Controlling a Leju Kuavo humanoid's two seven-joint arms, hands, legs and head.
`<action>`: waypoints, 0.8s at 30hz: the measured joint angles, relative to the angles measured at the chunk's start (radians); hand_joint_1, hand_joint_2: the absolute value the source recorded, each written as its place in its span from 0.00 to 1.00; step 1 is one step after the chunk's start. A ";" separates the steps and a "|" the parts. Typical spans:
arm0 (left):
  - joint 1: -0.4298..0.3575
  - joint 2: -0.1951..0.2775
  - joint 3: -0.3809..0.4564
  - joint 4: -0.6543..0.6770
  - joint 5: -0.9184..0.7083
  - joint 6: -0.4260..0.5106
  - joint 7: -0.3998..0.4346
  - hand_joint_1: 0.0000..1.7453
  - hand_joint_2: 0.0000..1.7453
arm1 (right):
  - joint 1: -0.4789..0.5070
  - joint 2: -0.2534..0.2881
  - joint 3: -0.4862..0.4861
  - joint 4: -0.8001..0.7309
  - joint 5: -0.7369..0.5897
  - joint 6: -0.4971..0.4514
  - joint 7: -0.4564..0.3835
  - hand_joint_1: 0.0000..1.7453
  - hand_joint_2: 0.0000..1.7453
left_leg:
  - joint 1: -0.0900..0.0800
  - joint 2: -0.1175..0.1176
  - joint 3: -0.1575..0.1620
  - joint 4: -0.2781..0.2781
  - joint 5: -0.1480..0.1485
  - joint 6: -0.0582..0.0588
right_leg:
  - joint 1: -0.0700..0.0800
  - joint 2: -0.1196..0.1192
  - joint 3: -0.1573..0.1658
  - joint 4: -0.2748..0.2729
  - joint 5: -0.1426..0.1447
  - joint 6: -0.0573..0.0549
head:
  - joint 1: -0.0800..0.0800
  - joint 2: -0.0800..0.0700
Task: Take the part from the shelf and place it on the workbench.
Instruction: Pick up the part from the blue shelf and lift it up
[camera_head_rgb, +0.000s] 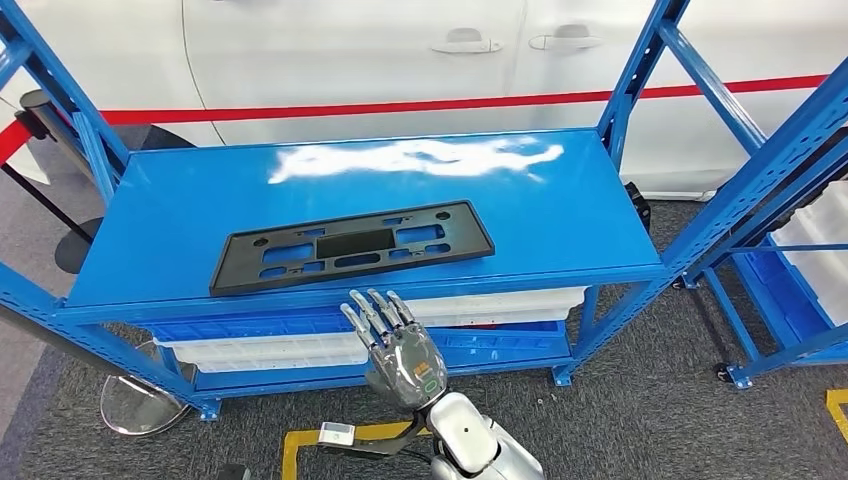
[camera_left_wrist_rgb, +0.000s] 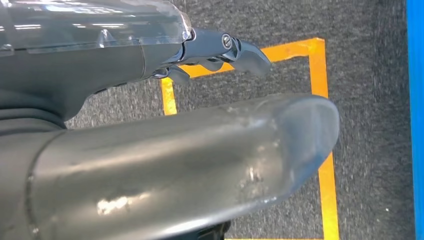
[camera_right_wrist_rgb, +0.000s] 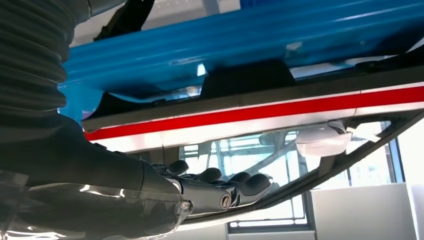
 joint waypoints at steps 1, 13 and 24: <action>0.001 -0.001 0.000 0.000 0.000 0.000 0.000 0.00 0.00 | 0.000 -0.001 0.000 -0.001 0.000 0.000 0.000 0.00 1.00 | 0.000 0.000 0.011 -0.001 -0.010 -0.002 | 0.003 0.000 0.021 -0.070 0.052 -0.008 | 0.000 0.000; -0.001 -0.006 0.001 0.000 0.000 -0.001 -0.003 0.00 0.00 | 0.009 -0.001 -0.004 -0.010 -0.002 0.022 0.000 0.00 1.00 | 0.006 0.002 -0.123 0.280 -0.131 -0.058 | 0.003 0.003 0.154 -0.237 0.048 -0.056 | -0.012 0.000; 0.010 -0.009 0.002 0.001 -0.004 -0.001 -0.003 0.00 0.00 | 0.011 -0.002 -0.011 -0.025 -0.016 0.038 -0.007 0.00 1.00 | 0.007 0.004 -0.073 0.011 0.056 -0.013 | -0.001 0.004 0.198 -0.169 -0.037 -0.002 | -0.012 0.000</action>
